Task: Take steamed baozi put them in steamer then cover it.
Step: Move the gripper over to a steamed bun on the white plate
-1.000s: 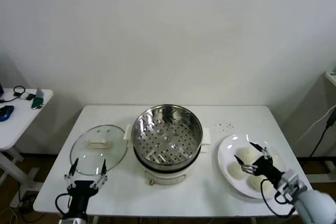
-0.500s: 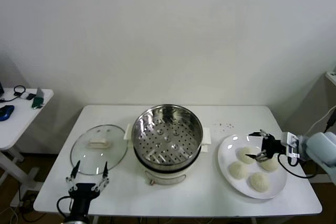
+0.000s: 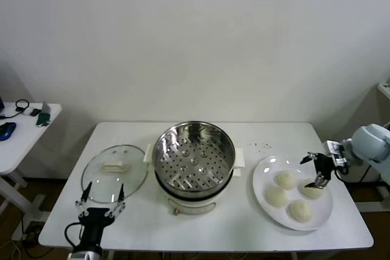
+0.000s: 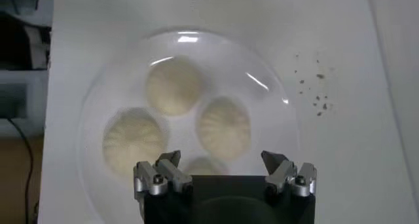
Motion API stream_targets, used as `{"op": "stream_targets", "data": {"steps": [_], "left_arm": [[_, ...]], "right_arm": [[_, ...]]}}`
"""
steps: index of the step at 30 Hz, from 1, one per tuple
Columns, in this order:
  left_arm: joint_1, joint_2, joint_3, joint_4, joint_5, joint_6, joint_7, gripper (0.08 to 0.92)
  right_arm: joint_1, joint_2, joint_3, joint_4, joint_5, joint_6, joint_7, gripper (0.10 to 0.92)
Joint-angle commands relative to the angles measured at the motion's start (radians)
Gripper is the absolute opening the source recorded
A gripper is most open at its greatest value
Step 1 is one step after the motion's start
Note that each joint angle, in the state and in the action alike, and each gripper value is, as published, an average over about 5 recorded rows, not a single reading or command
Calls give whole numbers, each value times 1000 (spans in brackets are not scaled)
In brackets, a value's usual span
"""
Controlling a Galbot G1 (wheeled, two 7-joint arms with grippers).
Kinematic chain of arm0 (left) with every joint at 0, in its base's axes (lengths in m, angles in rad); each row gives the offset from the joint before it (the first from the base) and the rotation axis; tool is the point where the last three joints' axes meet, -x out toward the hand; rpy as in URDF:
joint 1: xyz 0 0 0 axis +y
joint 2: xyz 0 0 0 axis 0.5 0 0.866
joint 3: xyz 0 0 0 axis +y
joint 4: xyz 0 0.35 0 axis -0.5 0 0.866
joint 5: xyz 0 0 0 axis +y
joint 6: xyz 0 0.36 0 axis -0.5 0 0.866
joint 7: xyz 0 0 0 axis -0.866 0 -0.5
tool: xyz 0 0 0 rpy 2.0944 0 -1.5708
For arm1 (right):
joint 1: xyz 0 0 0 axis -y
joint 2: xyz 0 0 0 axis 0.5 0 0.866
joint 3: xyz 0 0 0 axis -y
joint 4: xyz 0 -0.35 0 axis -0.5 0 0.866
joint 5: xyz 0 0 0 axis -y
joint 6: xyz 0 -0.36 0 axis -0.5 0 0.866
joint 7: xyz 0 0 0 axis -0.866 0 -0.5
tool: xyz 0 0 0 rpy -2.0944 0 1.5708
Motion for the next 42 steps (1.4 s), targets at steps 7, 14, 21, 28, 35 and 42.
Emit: {"op": "stream_targets", "data": {"steps": [7, 14, 21, 28, 35, 42], "left_arm": [[-12, 5, -10, 2, -4, 14, -3, 823], [-19, 2, -11, 0, -2, 21, -6, 823], [-20, 1, -15, 0, -2, 24, -7, 823], [-18, 0, -19, 0, -2, 22, -8, 823], [-18, 2, -19, -2, -1, 23, -9, 823], [-18, 1, -19, -4, -1, 23, -11, 823]], "right_arm": [[218, 177, -308, -163, -28, 2, -29, 823], [156, 228, -271, -207, -68, 10, -11, 823], [121, 260, -262, -233, -99, 21, -4, 823], [99, 284, -247, -253, -125, 33, 1, 823], [89, 288, -233, -254, -136, 44, 4, 818], [90, 276, -225, -249, -139, 55, 3, 741]]}}
